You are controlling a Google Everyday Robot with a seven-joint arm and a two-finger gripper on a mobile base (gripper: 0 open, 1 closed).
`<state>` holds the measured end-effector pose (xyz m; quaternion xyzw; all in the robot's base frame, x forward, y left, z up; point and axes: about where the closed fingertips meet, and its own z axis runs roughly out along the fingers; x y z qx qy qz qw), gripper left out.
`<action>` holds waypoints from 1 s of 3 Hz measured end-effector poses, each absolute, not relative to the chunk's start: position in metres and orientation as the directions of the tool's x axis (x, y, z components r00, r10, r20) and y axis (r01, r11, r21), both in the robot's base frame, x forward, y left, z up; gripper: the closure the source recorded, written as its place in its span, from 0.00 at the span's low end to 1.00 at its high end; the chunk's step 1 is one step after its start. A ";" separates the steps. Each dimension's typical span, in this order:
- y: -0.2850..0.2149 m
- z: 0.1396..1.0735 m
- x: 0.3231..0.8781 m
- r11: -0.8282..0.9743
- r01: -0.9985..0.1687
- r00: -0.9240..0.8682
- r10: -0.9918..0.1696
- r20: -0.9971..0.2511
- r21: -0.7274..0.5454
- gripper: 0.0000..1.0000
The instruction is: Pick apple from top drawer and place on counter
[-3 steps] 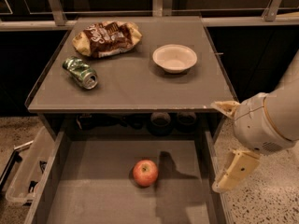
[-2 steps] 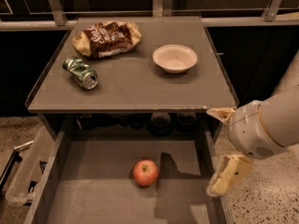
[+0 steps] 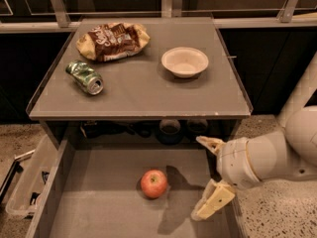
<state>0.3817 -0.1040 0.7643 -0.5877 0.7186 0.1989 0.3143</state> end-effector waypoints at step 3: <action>-0.059 0.680 0.418 0.246 -0.939 0.015 -0.668 -0.744 -0.240 0.00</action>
Offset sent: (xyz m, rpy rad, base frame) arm 0.0351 0.0524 -0.0953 0.1580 -0.2128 -0.0054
